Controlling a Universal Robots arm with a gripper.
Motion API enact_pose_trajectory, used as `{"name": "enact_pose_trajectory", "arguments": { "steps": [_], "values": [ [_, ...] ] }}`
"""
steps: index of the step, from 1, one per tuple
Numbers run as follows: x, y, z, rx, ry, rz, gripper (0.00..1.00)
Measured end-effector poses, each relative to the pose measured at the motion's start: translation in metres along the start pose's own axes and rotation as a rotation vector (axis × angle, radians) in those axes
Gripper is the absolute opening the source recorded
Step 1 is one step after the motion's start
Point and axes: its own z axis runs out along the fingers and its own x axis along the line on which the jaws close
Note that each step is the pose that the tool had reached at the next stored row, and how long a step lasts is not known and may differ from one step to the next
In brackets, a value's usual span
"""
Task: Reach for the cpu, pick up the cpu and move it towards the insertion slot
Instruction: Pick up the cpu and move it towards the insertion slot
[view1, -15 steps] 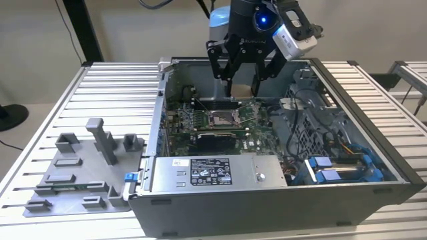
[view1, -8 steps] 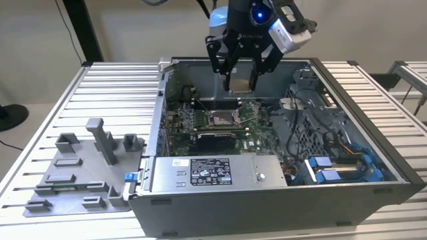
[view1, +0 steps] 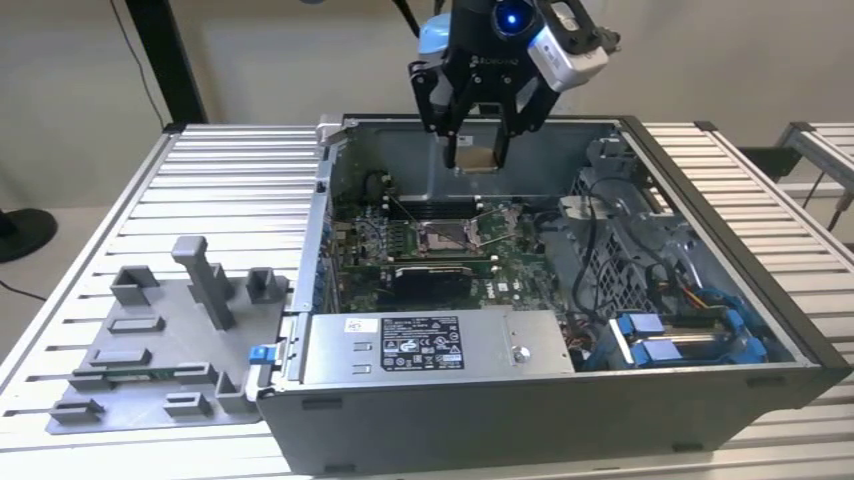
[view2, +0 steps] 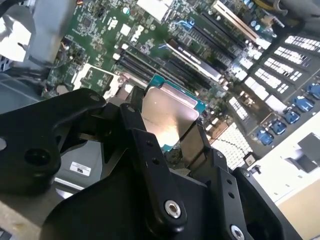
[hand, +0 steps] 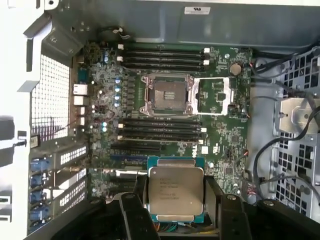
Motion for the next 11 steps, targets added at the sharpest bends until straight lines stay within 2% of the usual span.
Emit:
{"name": "enact_pose_trajectory", "arguments": {
  "steps": [11],
  "values": [
    [-0.0008,0.0386,0.0038,0.0000,0.0002,0.000,0.00]
  ]
}}
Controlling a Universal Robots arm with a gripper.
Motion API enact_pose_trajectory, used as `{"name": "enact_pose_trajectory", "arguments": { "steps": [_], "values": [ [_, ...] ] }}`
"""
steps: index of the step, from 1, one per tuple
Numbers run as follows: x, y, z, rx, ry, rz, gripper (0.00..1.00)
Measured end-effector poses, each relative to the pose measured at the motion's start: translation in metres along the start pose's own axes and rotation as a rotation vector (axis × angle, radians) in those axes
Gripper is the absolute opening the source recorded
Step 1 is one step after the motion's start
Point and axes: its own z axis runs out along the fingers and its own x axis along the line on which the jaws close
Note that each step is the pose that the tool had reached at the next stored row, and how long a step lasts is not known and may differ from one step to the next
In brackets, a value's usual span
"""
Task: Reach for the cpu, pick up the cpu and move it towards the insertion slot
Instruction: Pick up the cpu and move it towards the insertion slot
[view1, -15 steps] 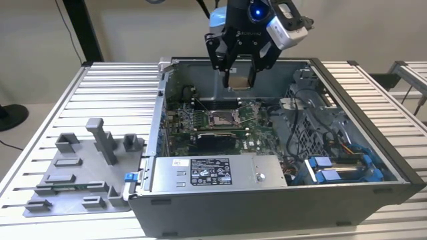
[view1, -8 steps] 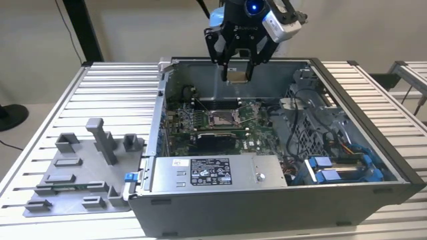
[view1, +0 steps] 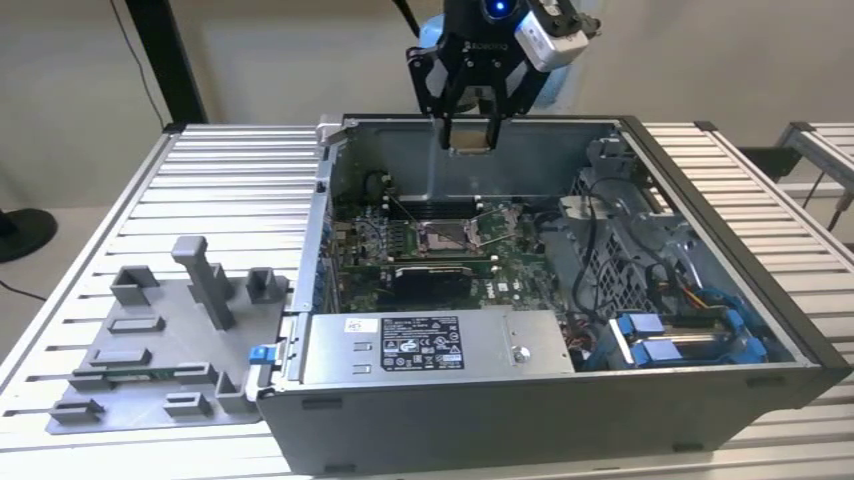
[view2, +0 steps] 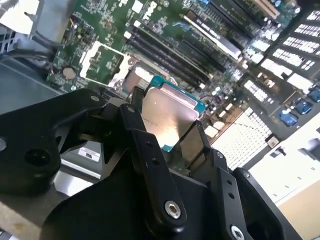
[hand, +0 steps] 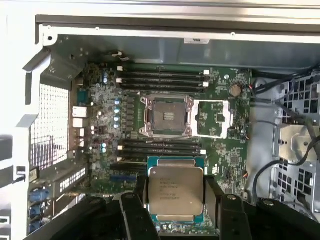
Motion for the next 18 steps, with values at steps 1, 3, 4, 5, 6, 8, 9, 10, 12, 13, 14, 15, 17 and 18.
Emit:
{"name": "enact_pose_trajectory", "arguments": {
  "steps": [1,3,4,5,6,8,9,10,12,13,14,15,17,18],
  "values": [
    [0.0000,0.0032,0.0006,0.0000,0.0000,0.000,0.00],
    [0.0002,0.0096,0.0018,0.0000,0.0000,0.000,0.00],
    [0.0003,0.0128,0.0025,0.0000,0.0000,0.000,0.00],
    [0.0005,0.0156,0.0031,0.0001,0.0001,0.000,0.00],
    [0.0008,0.0183,0.0037,0.0000,0.0000,0.000,0.00],
    [0.0014,0.0241,0.0048,0.0001,0.0000,0.000,0.00],
    [0.0019,0.0273,0.0053,0.0000,0.0000,0.000,0.00],
    [0.0023,0.0302,0.0056,0.0000,0.0000,0.000,0.00],
    [0.0026,0.0371,0.0061,0.0002,0.0001,0.000,0.00],
    [0.0026,0.0404,0.0064,0.0002,0.0001,0.000,0.00],
    [0.0026,0.0434,0.0067,0.0000,0.0000,0.000,0.00],
    [0.0026,0.0465,0.0069,0.0000,0.0000,0.000,0.00],
    [0.0025,0.0524,0.0071,0.0000,0.0000,0.000,0.00],
    [0.0026,0.0551,0.0072,0.0001,0.0000,0.000,0.00]
  ]
}}
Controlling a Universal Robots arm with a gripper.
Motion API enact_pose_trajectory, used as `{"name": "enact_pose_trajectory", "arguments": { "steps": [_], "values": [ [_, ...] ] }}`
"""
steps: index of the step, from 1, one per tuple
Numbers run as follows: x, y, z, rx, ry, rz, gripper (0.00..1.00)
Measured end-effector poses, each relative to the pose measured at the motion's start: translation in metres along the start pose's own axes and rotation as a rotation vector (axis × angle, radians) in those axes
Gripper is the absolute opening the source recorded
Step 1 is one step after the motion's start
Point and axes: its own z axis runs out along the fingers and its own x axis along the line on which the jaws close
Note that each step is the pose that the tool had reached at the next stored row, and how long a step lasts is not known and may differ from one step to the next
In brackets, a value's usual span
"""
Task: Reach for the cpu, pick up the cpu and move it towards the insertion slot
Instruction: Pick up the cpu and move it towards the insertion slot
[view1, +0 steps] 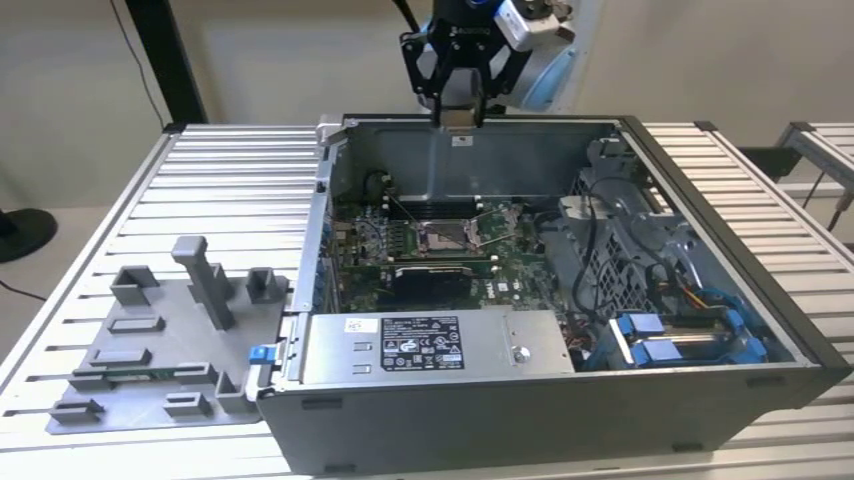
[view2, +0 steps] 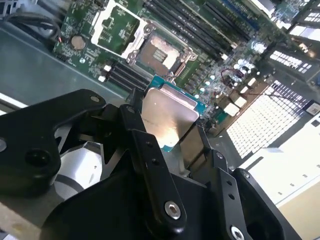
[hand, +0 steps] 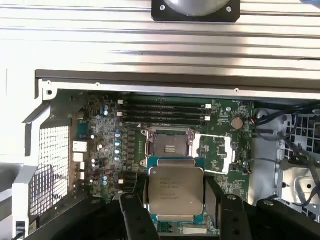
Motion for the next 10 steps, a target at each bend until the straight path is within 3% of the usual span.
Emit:
{"name": "enact_pose_trajectory", "arguments": {
  "steps": [3,10],
  "values": [
    [-0.0001,0.0053,0.0002,-0.0001,0.0000,0.000,0.00],
    [-0.0001,0.0059,0.0003,-0.0001,0.0000,0.000,0.00]
  ]
}}
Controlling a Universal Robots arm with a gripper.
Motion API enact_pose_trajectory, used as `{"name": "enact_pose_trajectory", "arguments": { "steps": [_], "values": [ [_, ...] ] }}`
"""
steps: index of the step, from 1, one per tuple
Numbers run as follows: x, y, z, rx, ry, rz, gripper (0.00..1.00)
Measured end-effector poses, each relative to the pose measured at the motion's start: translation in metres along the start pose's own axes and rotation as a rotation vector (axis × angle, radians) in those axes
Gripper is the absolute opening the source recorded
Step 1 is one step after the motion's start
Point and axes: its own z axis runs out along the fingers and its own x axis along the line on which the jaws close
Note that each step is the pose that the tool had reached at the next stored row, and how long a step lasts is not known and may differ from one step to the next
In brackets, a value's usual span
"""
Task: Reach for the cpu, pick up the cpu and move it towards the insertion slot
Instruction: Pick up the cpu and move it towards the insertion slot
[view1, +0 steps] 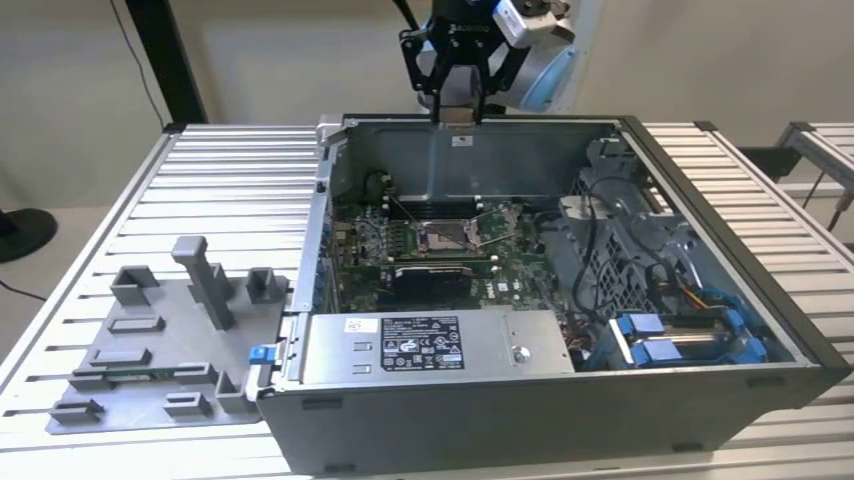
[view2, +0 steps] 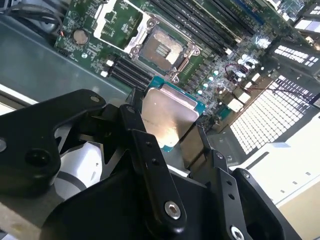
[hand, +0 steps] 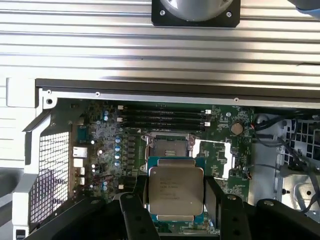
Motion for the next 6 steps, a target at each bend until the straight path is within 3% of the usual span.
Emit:
{"name": "enact_pose_trajectory", "arguments": {
  "steps": [6],
  "values": [
    [0.0000,0.0008,0.0000,0.0000,0.0000,0.000,0.00]
  ]
}}
